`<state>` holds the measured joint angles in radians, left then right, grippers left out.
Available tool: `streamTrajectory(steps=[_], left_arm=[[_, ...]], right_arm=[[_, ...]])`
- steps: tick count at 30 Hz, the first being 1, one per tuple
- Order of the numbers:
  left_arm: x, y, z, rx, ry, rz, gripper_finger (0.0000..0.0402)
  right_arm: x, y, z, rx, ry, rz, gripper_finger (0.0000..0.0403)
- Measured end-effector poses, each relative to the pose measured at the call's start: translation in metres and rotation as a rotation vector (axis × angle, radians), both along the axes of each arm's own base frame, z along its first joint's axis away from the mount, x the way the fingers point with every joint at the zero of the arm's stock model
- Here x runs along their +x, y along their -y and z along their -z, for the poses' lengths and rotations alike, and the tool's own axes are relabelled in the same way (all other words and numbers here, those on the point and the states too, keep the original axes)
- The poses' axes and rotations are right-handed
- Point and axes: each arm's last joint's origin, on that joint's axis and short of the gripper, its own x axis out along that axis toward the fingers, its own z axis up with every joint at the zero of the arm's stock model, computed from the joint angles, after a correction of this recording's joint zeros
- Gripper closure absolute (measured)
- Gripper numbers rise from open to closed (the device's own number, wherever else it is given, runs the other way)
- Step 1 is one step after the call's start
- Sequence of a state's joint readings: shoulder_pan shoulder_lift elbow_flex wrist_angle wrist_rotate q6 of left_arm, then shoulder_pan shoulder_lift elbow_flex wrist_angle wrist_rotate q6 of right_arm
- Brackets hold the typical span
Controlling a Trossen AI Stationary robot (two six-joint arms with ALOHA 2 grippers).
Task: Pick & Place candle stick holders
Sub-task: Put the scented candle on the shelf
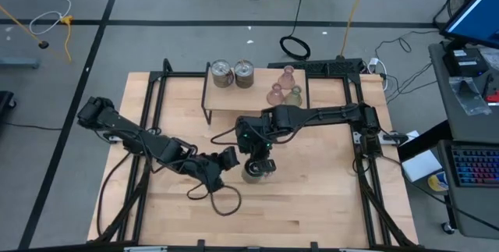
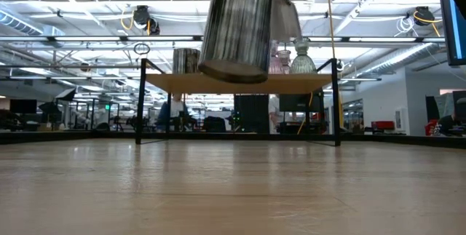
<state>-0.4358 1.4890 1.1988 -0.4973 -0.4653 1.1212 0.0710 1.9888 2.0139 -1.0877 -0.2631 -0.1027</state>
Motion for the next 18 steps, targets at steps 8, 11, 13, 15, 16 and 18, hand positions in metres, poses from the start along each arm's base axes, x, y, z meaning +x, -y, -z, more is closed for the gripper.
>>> streamTrajectory(steps=[8, 11, 13, 15, 16, 18], left_arm=[[-0.001, 0.007, -0.002, -0.167, 0.029, -0.047, 0.0293], [-0.002, 0.010, -0.002, -0.243, 0.000, -0.005, 0.0293], [-0.002, 0.011, -0.001, -0.276, -0.023, 0.032, 0.0293], [0.003, 0.009, 0.002, -0.286, -0.031, 0.050, 0.0293], [0.005, 0.008, 0.003, -0.290, -0.032, 0.050, 0.0293], [0.011, 0.005, 0.007, -0.300, -0.032, 0.051, 0.0293]], right_arm=[[0.005, 0.004, 0.029, -0.010, 0.008, -0.001, 0.0403], [0.006, 0.007, 0.040, -0.009, 0.014, 0.002, 0.0403], [0.008, 0.009, 0.045, -0.004, 0.026, 0.004, 0.0403], [0.009, 0.011, 0.048, -0.011, 0.048, -0.001, 0.0403], [0.010, 0.012, 0.048, -0.014, 0.061, -0.005, 0.0403], [0.013, 0.013, 0.048, -0.017, 0.091, -0.010, 0.0403]])
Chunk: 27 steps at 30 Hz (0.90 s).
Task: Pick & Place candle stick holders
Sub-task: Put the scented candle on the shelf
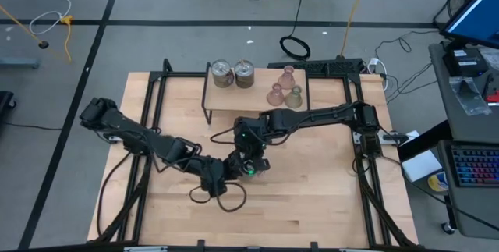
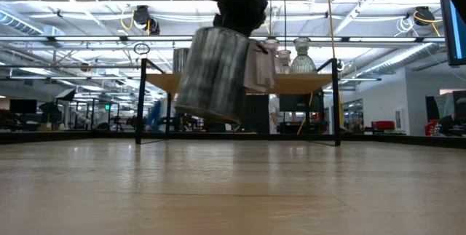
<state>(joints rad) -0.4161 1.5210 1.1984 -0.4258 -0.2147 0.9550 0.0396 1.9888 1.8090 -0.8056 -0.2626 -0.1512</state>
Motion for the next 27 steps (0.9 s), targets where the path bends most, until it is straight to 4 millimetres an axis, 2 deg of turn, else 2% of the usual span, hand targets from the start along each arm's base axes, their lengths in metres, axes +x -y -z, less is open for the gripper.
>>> streamTrajectory(steps=[6, 10, 15, 27], left_arm=[[0.017, -0.001, 0.020, 0.005, -0.031, 0.030, 0.0293], [0.020, 0.000, 0.027, 0.053, -0.045, 0.056, 0.0293], [0.021, -0.003, 0.028, 0.054, -0.060, 0.061, 0.0293], [0.018, -0.003, 0.030, 0.137, -0.085, 0.105, 0.0293]], right_arm=[[-0.001, 0.000, 0.004, -0.013, -0.012, -0.018, 0.0403], [-0.005, 0.001, 0.006, -0.057, -0.047, -0.032, 0.0403], [-0.007, -0.001, 0.007, -0.090, -0.055, -0.071, 0.0403], [-0.011, -0.015, 0.008, -0.007, -0.082, -0.163, 0.0403]])
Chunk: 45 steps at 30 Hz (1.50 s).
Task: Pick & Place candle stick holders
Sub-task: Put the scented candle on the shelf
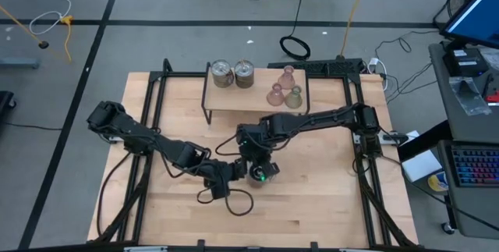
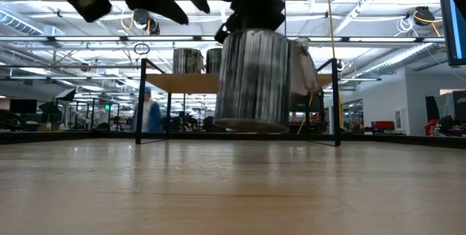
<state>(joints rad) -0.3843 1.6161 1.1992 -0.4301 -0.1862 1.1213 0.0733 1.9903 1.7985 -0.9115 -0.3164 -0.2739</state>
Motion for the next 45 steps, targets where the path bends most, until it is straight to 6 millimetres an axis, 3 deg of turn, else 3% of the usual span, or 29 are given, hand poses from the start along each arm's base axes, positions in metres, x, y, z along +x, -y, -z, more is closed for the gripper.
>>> streamTrajectory(steps=[5, 17, 29, 45], left_arm=[[-0.002, -0.002, -0.001, 0.045, 0.030, -0.153, 0.0293], [-0.009, 0.002, -0.009, -0.203, 0.059, -0.430, 0.0293], [-0.017, 0.010, -0.010, -0.261, 0.008, -0.425, 0.0293], [-0.030, 0.019, -0.027, -0.448, -0.049, -0.355, 0.0293]], right_arm=[[-0.001, -0.006, 0.000, 0.032, -0.022, 0.040, 0.0403], [0.009, -0.008, -0.005, 0.199, -0.035, 0.322, 0.0403], [0.010, -0.016, -0.006, 0.307, -0.110, 0.476, 0.0403], [0.016, -0.018, -0.011, 0.420, -0.057, 0.362, 0.0403]])
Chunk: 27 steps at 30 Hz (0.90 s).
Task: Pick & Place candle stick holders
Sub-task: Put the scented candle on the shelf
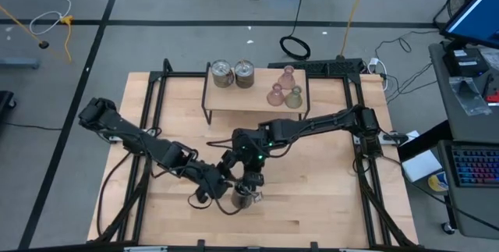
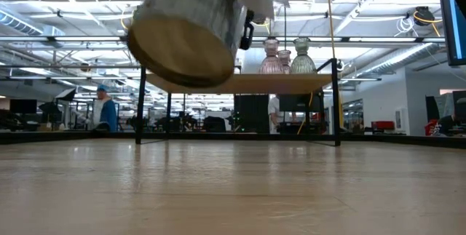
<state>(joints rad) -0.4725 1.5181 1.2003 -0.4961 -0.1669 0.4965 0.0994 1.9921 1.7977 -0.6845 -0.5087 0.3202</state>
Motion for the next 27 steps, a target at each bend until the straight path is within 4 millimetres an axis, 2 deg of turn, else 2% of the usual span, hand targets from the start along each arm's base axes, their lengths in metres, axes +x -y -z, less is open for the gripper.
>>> streamTrajectory(steps=[8, 16, 22, 25, 27], left_arm=[[-0.006, 0.008, 0.000, 0.012, -0.008, 0.080, 0.0293], [-0.007, 0.005, -0.003, 0.082, 0.023, 0.060, 0.0293], [-0.009, 0.001, -0.007, 0.260, 0.087, 0.006, 0.0293], [-0.010, 0.003, -0.016, 0.200, 0.128, 0.044, 0.0293], [-0.011, 0.004, -0.015, 0.184, 0.112, 0.091, 0.0293]], right_arm=[[0.003, 0.001, -0.005, 0.057, 0.074, -0.085, 0.0403], [0.005, 0.003, -0.008, 0.096, 0.104, -0.093, 0.0403], [0.005, 0.004, -0.009, 0.088, 0.105, -0.078, 0.0403], [0.006, 0.006, -0.009, 0.086, 0.115, -0.073, 0.0403], [0.007, 0.009, -0.009, 0.085, 0.117, -0.066, 0.0403]])
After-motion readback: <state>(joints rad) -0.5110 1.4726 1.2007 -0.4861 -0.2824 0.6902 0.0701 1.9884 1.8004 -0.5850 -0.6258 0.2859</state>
